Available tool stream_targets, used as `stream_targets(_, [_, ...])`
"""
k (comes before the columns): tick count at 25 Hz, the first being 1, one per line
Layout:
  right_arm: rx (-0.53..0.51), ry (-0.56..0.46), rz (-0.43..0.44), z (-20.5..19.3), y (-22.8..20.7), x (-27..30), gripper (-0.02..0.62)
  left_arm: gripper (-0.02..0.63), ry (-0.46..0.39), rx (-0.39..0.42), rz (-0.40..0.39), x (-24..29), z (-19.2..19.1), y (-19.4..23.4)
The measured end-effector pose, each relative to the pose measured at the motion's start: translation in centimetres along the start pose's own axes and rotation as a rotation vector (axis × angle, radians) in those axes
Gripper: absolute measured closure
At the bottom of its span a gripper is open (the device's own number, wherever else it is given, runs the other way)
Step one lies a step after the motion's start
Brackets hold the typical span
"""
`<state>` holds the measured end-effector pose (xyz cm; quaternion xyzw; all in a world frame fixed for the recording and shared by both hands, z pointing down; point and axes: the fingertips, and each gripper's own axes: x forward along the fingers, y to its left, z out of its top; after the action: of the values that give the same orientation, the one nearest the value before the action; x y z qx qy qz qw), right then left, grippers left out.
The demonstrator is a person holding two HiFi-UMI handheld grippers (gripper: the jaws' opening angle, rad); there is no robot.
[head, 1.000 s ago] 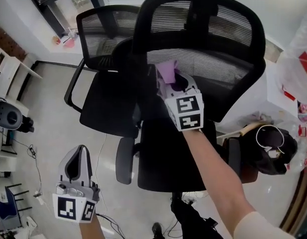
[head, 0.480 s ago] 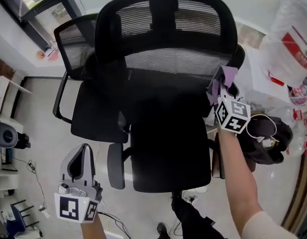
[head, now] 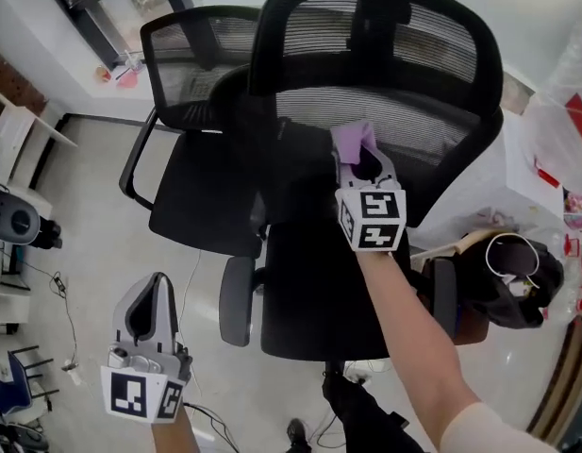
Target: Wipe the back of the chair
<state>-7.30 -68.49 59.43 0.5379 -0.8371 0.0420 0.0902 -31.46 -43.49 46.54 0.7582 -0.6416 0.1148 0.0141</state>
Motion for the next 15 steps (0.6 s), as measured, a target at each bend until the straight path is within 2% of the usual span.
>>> stream_targets(2, [-0.042, 0.033, 0.148, 0.0, 7.4, 2.7, 0.541, 0.598, 0.009, -0.001, 0.026, -1.2, -0.4, 1.3])
stream_targets(4, [-0.082, 0.070, 0.262, -0.2, 13.6, 4.5, 0.541, 0.598, 0.020, 0.002, 0.050, -2.4, -0.8, 2.4])
stream_targets(7, [-0.121, 0.095, 0.338, -0.6, 18.7, 5.8, 0.541, 0.598, 0.032, 0.008, 0.080, -3.8, -1.1, 3.6])
stream_targets(11, [-0.178, 0.080, 0.339, -0.5, 18.5, 5.4, 0.541, 0.598, 0.034, 0.008, 0.089, -3.9, -1.1, 4.0])
stream_targets(15, [-0.150, 0.072, 0.273, -1.4, 13.4, 3.9, 0.541, 0.599, 0.026, 0.005, 0.046, -2.1, -0.9, 2.4])
